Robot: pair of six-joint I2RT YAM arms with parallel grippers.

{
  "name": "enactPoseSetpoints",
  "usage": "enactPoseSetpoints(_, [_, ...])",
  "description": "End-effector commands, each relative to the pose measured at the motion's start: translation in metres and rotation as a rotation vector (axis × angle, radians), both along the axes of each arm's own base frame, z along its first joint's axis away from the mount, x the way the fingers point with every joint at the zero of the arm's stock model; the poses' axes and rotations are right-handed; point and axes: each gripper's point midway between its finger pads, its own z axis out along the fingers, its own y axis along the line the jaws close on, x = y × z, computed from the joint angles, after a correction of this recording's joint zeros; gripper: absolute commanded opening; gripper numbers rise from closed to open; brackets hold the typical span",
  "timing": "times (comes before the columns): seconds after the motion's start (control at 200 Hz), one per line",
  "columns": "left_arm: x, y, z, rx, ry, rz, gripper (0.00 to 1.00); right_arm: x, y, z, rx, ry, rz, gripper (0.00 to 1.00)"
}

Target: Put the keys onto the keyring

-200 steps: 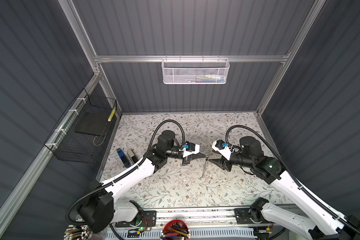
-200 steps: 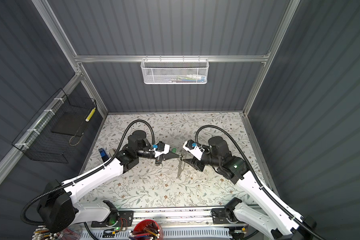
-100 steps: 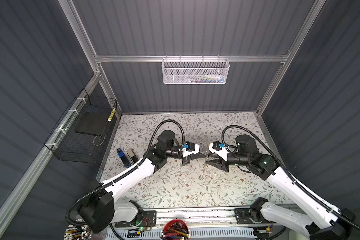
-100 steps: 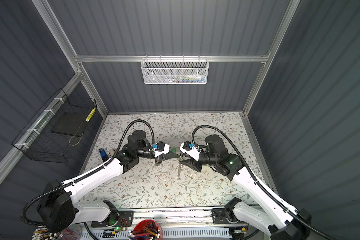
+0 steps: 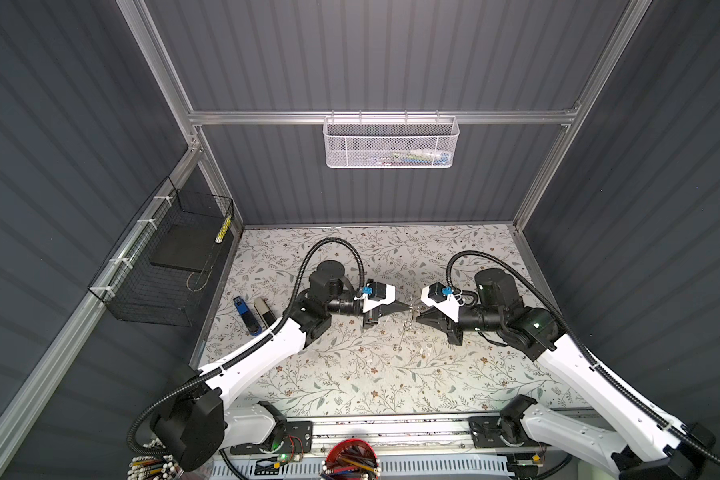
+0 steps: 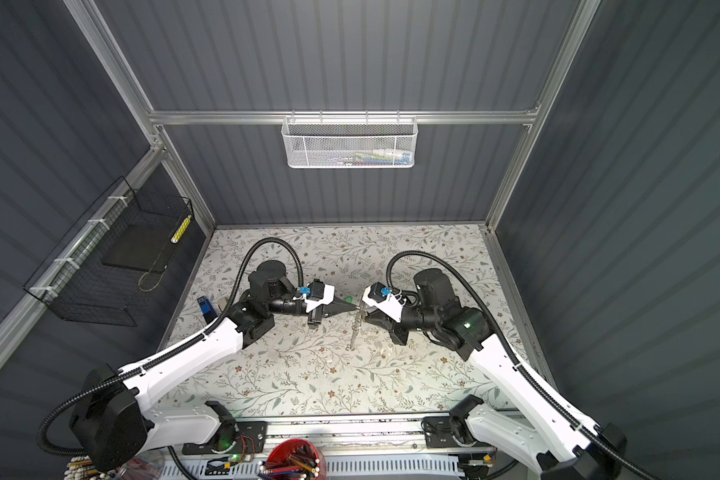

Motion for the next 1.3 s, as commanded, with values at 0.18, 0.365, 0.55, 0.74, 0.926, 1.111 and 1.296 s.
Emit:
enactPoseSetpoints(0.18, [0.009, 0.006, 0.017, -0.064, -0.039, 0.081, 0.0, -0.003, 0.006, 0.0, -0.011, 0.06, 0.046, 0.0])
enactPoseSetpoints(0.365, [0.018, 0.007, 0.02, -0.089, -0.047, 0.145, 0.0, -0.001, 0.006, -0.007, -0.041, 0.098, 0.039, 0.0])
enactPoseSetpoints(0.55, [0.024, 0.006, 0.02, -0.126, -0.031, 0.166, 0.0, 0.003, 0.011, -0.004, -0.038, 0.114, 0.047, 0.0])
enactPoseSetpoints(0.74, [0.027, 0.004, 0.015, -0.154, -0.005, 0.185, 0.0, 0.013, 0.018, -0.008, -0.047, 0.15, 0.036, 0.0])
enactPoseSetpoints(0.926, [0.027, 0.005, 0.014, -0.165, 0.0, 0.201, 0.0, 0.023, 0.015, -0.015, -0.087, 0.163, -0.013, 0.0])
enactPoseSetpoints(1.111, [0.022, 0.007, 0.015, -0.168, -0.01, 0.186, 0.0, 0.018, 0.006, -0.004, -0.053, 0.07, -0.044, 0.29])
enactPoseSetpoints(1.296, [0.02, 0.006, 0.015, -0.172, -0.009, 0.166, 0.0, 0.005, 0.008, 0.015, 0.072, -0.021, -0.002, 0.46])
